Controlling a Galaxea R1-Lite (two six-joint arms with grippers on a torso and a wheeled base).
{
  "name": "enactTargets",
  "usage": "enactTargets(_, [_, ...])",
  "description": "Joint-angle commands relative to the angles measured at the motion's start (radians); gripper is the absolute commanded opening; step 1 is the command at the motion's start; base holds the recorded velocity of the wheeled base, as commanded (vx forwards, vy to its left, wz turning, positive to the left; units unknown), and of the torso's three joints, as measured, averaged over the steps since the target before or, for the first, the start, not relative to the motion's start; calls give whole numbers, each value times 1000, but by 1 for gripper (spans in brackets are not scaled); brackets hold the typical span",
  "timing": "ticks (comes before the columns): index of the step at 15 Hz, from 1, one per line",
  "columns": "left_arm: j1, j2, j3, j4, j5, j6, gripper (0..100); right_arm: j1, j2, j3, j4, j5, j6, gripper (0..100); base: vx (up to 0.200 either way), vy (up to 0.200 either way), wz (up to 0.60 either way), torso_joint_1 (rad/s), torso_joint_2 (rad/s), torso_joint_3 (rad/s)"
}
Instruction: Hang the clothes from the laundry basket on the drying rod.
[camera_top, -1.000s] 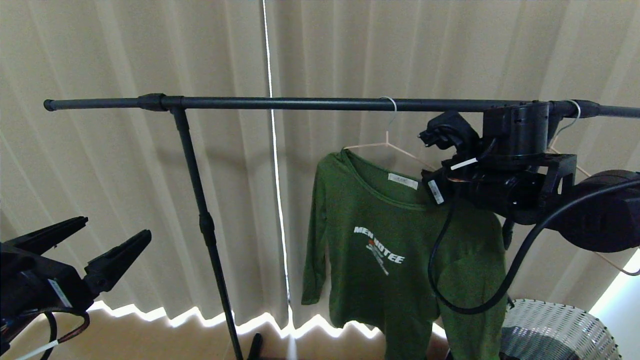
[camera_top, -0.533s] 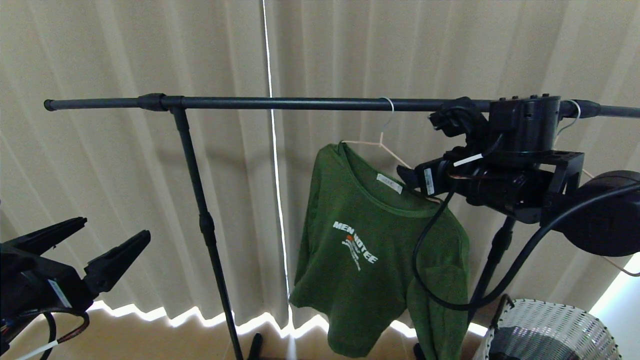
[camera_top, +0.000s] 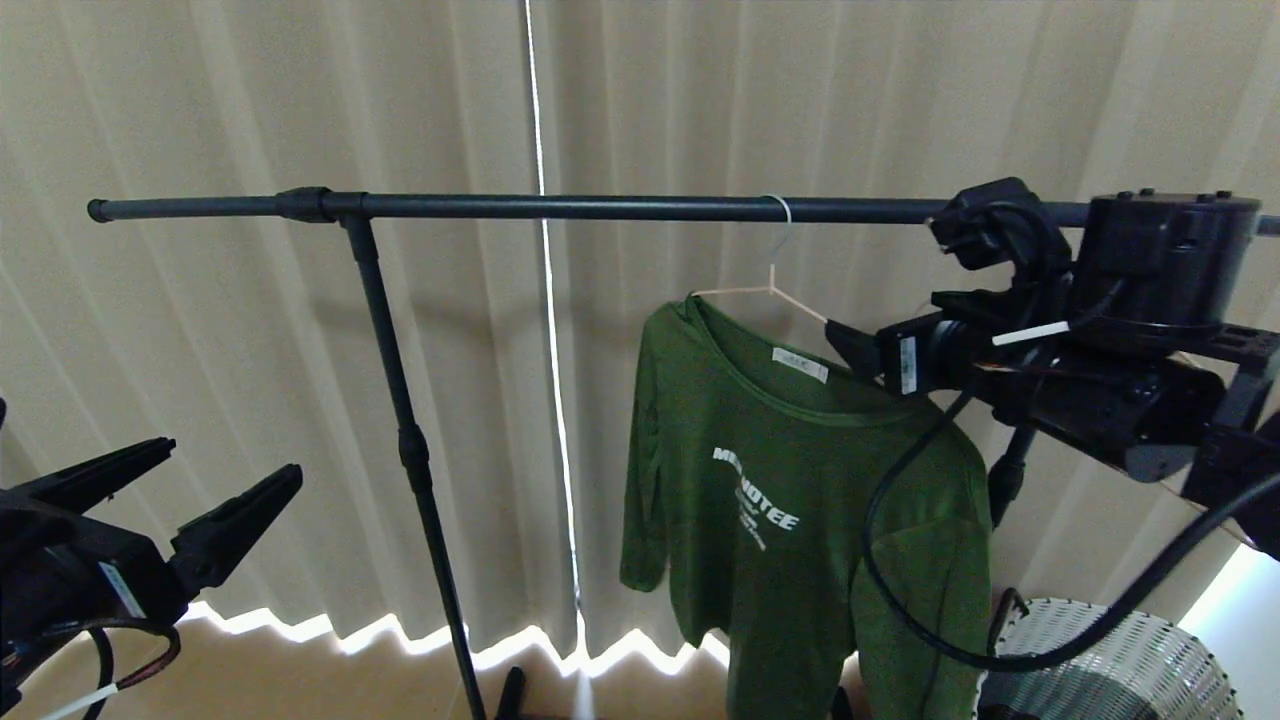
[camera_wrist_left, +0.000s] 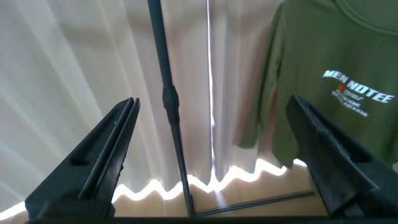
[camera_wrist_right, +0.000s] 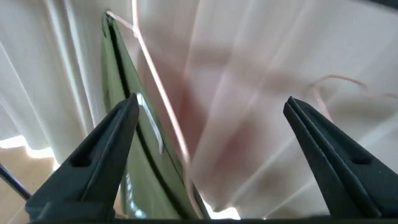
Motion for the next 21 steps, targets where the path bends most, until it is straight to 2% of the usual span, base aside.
enactTargets(1, [3,2,19,-1,2,14,100,-59,-197,160,11,-1,-26,100,0,0,0,0,0,0])
enactTargets(5, [37,2,73,-1,2,62,100,-195,-369,371,8,-1,-110,100,0,0,0,0,0,0])
enactTargets(6, [37,-3,97,-1,0,68,100,-215,-401,419,6,-1,-137,100,0,0,0,0,0,0])
enactTargets(10, [37,3,131,1,2,74,100,-281,-450,552,-8,-1,-164,100,0,0,0,0,0,0])
enactTargets(12, [35,5,137,1,2,74,100,-292,-448,591,-29,-1,-165,100,0,0,0,0,0,0])
enactTargets(17, [35,32,128,1,2,74,100,-292,-430,766,-264,0,-164,100,0,0,0,0,0,0])
enactTargets(19, [35,38,134,1,2,77,100,-292,-431,792,-293,0,-164,100,0,0,0,0,0,0])
enactTargets(21, [41,31,136,1,2,76,100,-292,-451,813,-304,2,-159,100,-200,0,0,7,0,2])
